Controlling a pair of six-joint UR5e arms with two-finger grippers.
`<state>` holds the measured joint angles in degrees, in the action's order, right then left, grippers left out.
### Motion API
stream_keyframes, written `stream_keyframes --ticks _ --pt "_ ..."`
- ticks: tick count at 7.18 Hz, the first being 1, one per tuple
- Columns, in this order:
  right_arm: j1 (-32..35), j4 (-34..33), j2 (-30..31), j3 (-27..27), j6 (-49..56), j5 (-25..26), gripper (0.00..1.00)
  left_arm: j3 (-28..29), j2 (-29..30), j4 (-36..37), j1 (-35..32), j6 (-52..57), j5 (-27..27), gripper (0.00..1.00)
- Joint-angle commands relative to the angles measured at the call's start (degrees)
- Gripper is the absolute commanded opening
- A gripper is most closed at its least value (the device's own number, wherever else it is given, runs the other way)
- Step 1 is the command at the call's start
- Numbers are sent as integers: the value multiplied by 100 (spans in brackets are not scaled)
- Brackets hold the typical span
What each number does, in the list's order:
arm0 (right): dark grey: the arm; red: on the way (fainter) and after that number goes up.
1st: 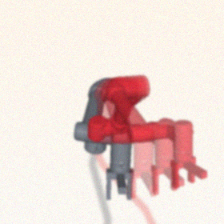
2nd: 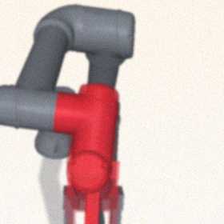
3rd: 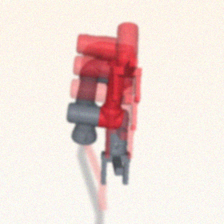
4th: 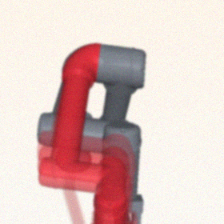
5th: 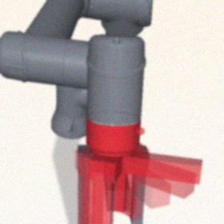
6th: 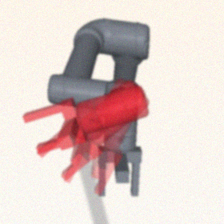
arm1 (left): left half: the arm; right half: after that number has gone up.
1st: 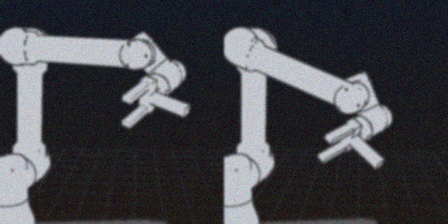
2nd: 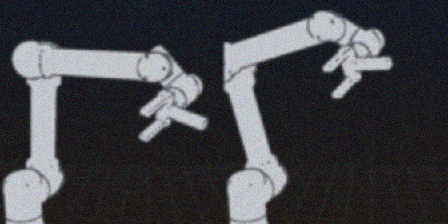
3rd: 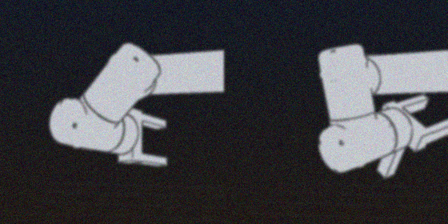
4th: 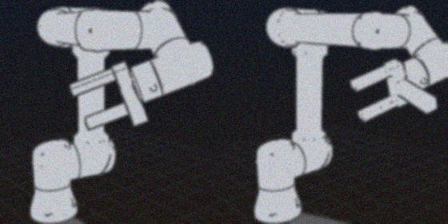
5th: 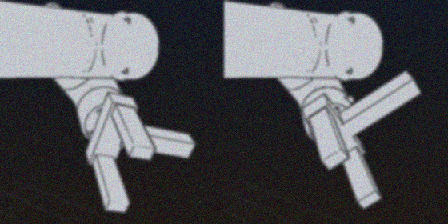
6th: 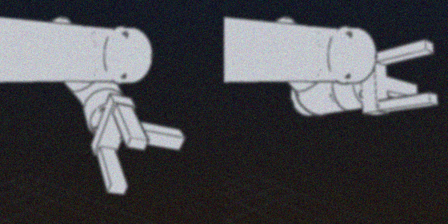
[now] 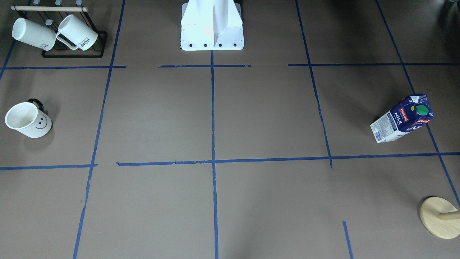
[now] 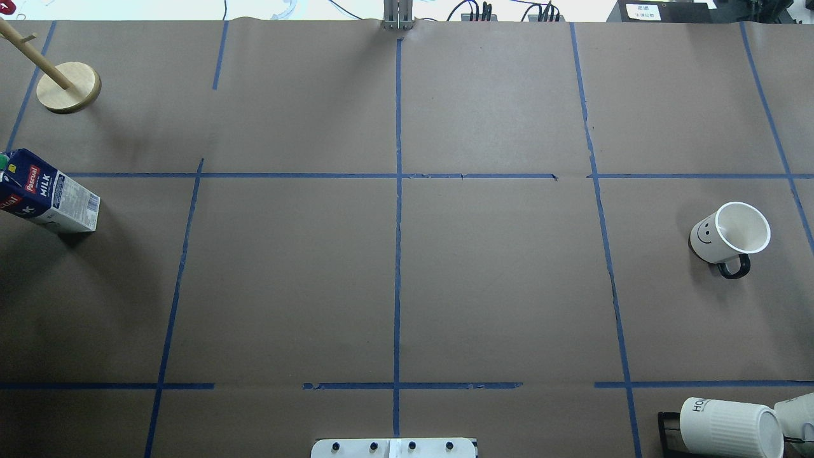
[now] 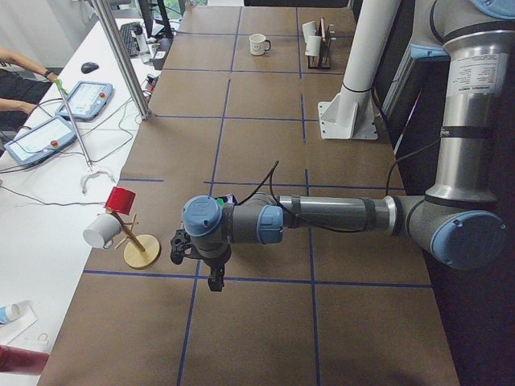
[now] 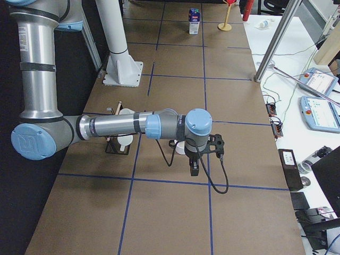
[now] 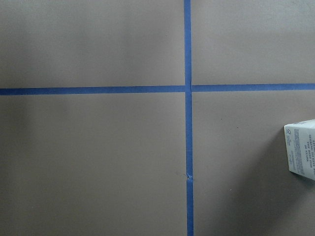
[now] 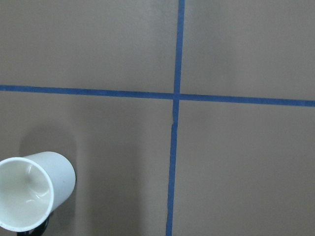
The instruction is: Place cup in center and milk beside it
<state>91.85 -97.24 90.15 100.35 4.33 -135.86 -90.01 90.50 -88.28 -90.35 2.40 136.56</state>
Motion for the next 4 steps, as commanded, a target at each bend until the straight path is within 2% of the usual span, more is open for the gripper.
stream_keyframes --ticks 1,3,4 --pt "-9 12 -68 239 -98 -19 100 -7 -14 -31 0 6 2 100" --pt "-489 143 46 571 -1430 41 100 -7 -14 -40 0 6 2 100" --pt "-676 597 282 574 -1757 33 100 -7 -14 -40 0 6 2 100"
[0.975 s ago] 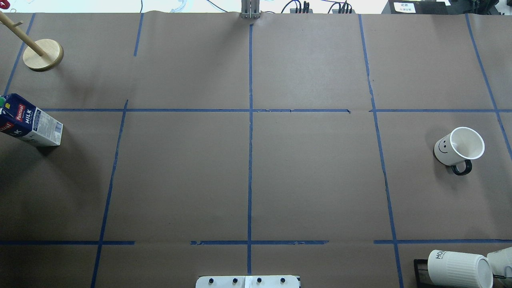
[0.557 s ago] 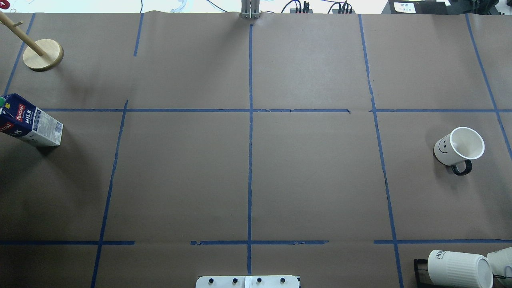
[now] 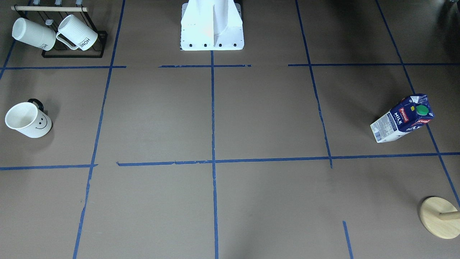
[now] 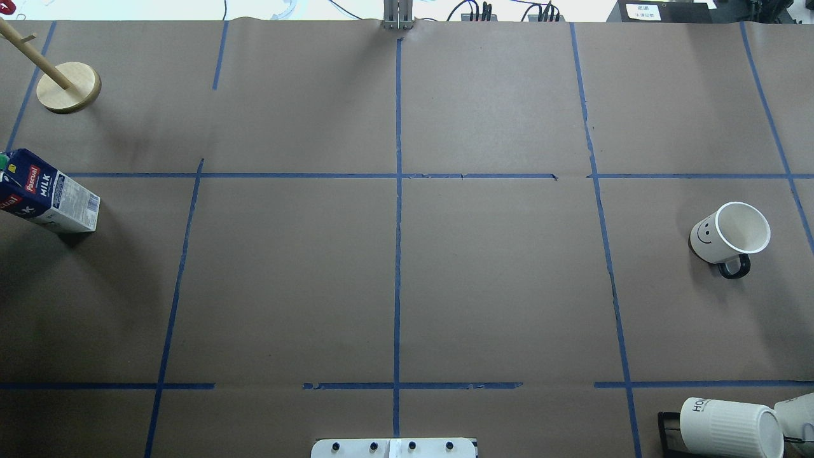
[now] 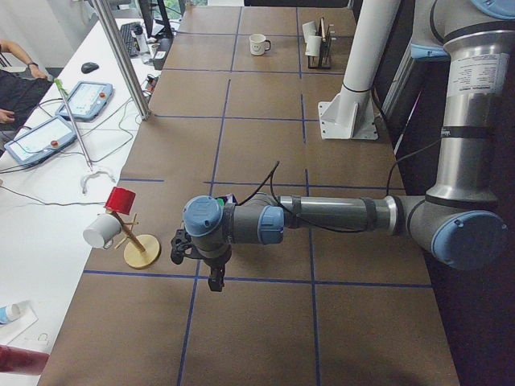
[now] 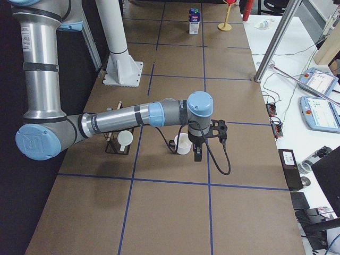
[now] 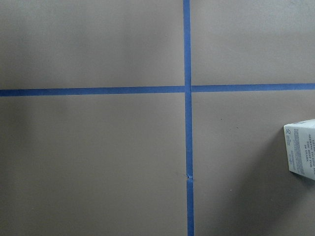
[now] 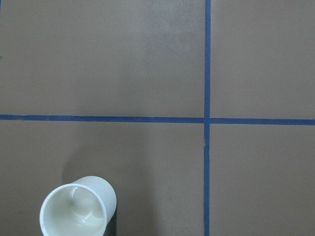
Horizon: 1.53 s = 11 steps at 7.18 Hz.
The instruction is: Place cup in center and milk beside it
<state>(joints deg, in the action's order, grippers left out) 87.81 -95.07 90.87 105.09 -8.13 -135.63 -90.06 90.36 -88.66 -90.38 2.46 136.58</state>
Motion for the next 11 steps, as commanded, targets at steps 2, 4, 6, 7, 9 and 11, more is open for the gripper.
stream_keyframes --ticks 2,4,6,7,9,11 --pt "-964 2186 676 56 -2150 115 100 -3 -1 -2 3 0 0 100" --pt "-1606 2528 783 47 -2562 343 99 6 8 -2 3 0 0 100" --pt "-1863 2537 714 -172 -2702 441 100 6 -1 -2 3 0 0 100" --pt "-1942 2537 644 -321 -2720 450 100 -3 -1 -2 3 0 0 100" --pt "-2039 2563 538 -585 -2729 450 100 -3 8 -2 -6 0 0 100" --pt "-2232 2563 380 -866 -2738 459 100 -11 8 -2 -6 0 0 100"
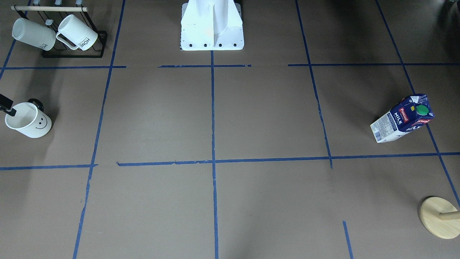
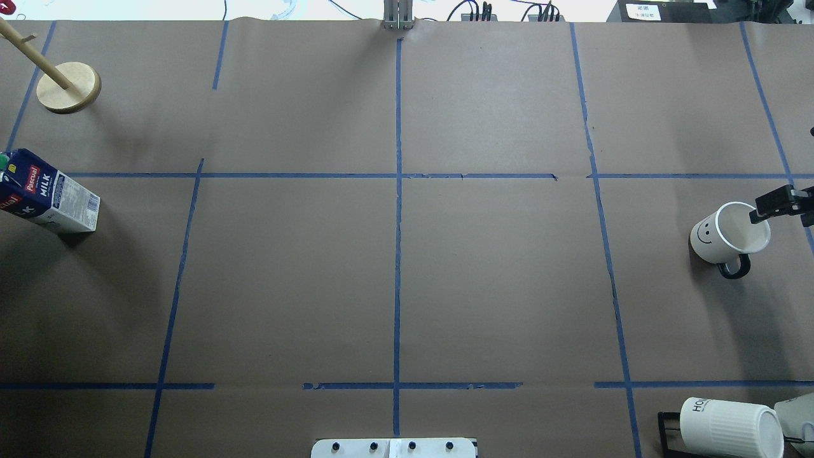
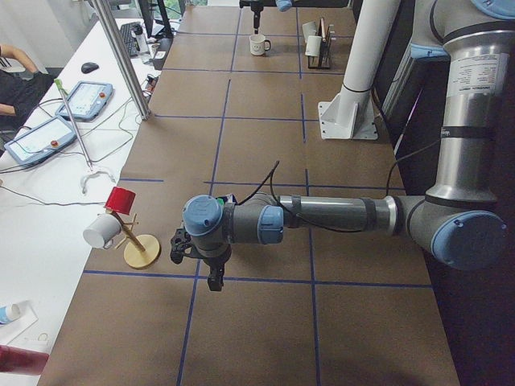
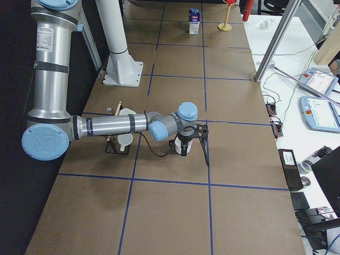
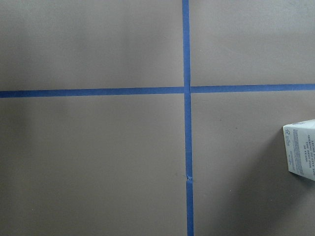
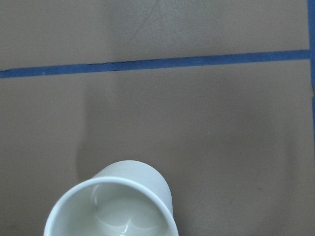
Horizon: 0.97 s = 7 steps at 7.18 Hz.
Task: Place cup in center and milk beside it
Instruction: 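Lower the right gripper onto the white mug rim and grasp it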
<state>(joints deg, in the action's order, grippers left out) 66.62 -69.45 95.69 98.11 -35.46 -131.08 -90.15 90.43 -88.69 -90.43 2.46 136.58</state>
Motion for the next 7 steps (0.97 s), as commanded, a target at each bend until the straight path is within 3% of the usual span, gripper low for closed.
stream_keyframes --ticks 1,3,4,5,6,7 --pt "-184 10 -103 -187 -13 12 100 -12 0 1 -1 0 0 100" --pt "-369 1 -112 -213 -13 197 98 -12 0 1 -1 -9 0 100" --pt "-369 1 -112 -213 -144 188 85 -12 0 1 -1 0 0 100" --pt "-369 1 -155 -213 -319 179 40 -12 0 1 -1 0 0 100" --pt "-369 1 -165 -222 -269 179 8 -12 0 1 -1 -9 0 100" --pt "-360 1 -173 -213 -277 179 0 -12 9 1 -1 -9 0 100"
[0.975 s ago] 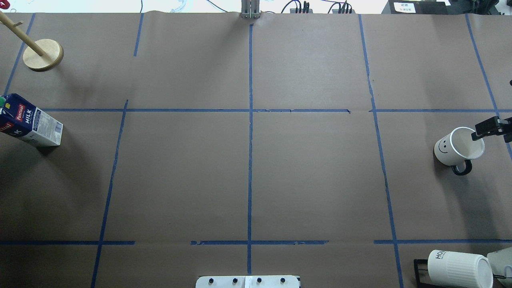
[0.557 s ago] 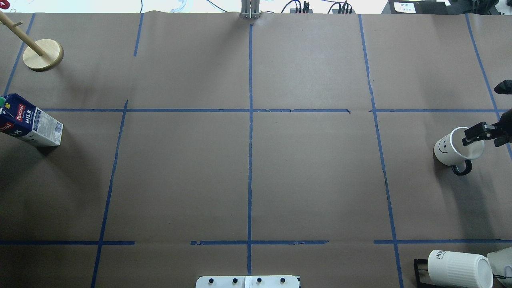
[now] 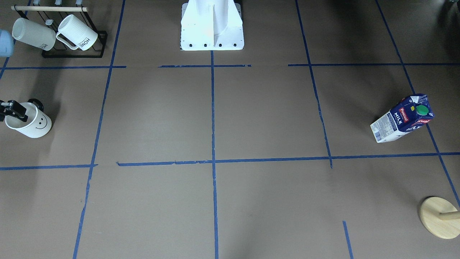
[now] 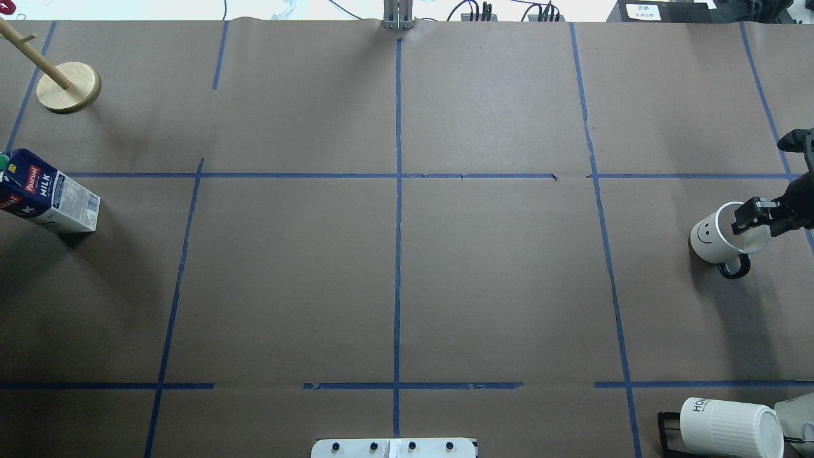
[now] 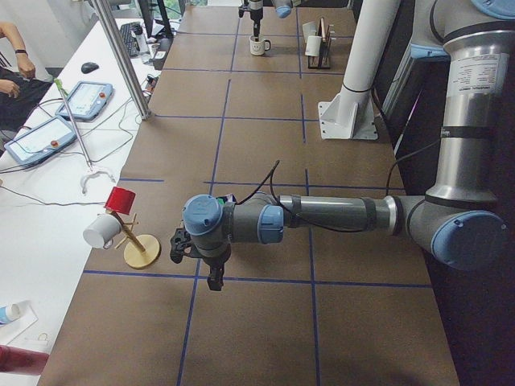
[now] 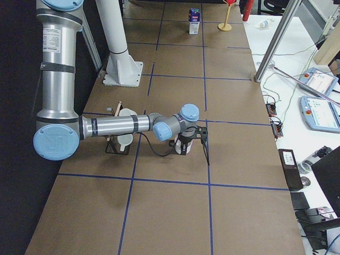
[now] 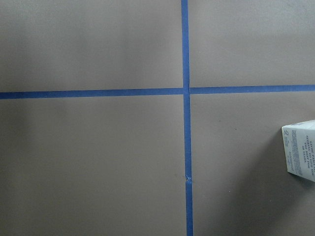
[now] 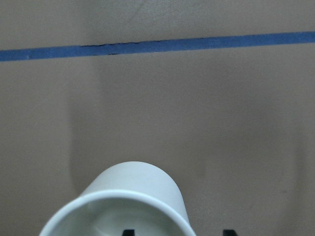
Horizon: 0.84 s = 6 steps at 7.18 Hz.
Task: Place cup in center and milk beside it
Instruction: 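Lower the right gripper onto the white mug rim and grasp it, then lift the white mug with the right gripper and carry it to the table center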
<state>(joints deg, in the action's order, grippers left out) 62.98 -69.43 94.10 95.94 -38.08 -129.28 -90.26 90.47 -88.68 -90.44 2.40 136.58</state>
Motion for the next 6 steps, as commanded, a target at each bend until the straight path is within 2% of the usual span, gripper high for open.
stream_keyframes --ticks 1,3,4,6 --pt "4 0 -14 30 -33 -9 0 0 15 0 0 -3 0 100" --pt "74 -96 -32 335 -77 -193 0 -44 -3 0 0 -12 0 100" --pt "257 -462 -215 546 -225 -499 0 -61 -3 0 -9 -12 0 100" --pt "268 -1568 -977 1056 -933 -554 0 -62 -3 0 -9 -12 -9 100"
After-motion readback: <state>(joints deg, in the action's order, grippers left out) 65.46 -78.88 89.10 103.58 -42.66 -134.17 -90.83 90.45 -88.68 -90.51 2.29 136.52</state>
